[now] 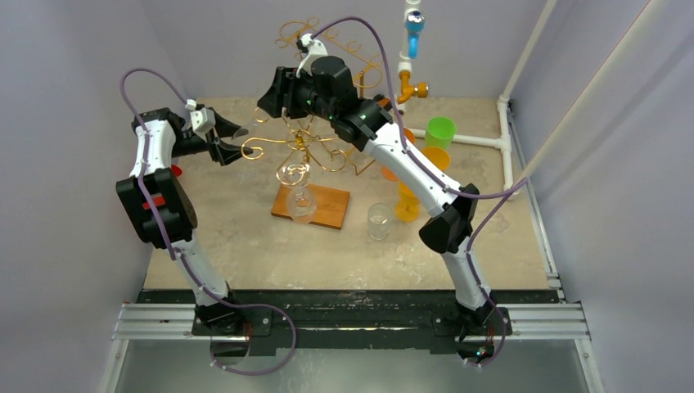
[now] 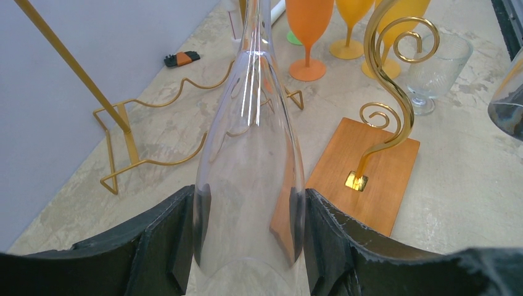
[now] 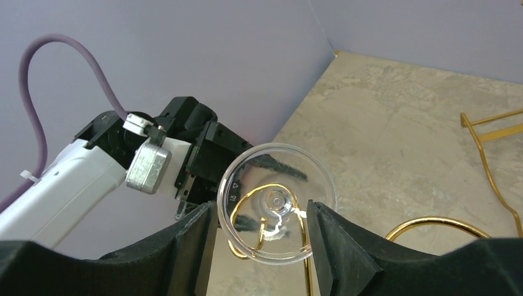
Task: Place the wine glass upside down on the wine glass rack
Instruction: Place the wine glass at the wine rack.
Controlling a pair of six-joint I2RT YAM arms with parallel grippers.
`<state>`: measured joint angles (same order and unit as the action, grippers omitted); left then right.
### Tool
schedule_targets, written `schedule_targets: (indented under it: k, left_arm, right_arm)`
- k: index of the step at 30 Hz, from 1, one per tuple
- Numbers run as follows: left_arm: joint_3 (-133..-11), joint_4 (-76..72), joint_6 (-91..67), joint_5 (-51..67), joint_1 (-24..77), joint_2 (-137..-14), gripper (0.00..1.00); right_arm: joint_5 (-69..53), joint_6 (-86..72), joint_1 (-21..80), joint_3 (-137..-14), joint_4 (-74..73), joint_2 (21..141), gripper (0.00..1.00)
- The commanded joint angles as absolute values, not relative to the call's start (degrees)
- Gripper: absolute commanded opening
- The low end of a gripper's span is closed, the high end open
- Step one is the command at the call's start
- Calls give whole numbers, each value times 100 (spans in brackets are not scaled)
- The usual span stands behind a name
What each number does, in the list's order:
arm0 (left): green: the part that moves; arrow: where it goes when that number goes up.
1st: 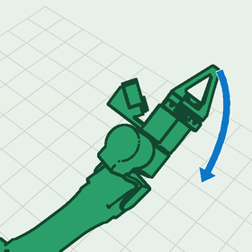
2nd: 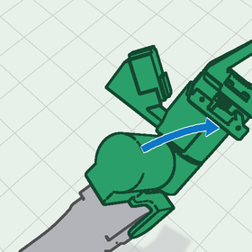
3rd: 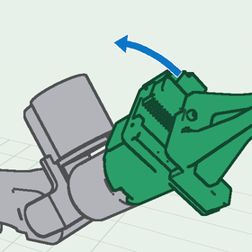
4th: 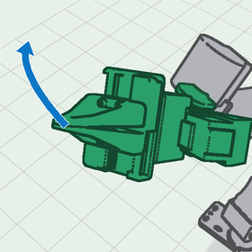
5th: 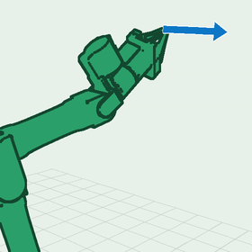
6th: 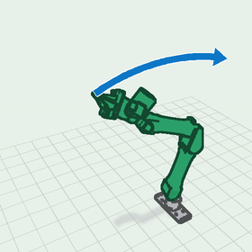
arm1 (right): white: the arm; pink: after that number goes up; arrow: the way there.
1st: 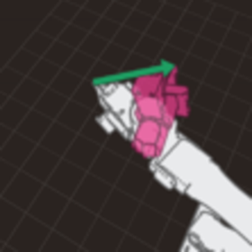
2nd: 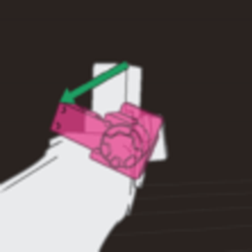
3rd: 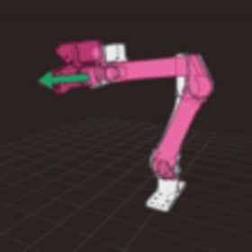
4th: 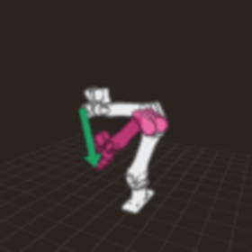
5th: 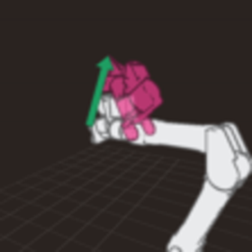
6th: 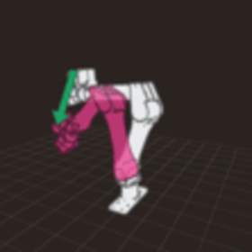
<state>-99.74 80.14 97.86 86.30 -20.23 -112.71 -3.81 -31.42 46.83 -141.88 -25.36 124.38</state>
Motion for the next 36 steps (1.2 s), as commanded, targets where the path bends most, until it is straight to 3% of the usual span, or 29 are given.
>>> schedule_targets:
  k: [1,36]
  left_arm:
    - [-9977,7893,9805,9139,-2100,-11002,0]
    - [-10380,8112,10053,9130,-1646,-11037,0]
  right_arm:
    - [-702,-3218,4738,-14439,-2345,12452,62]
    - [-1643,-3416,4921,-14699,-1930,12852,65]
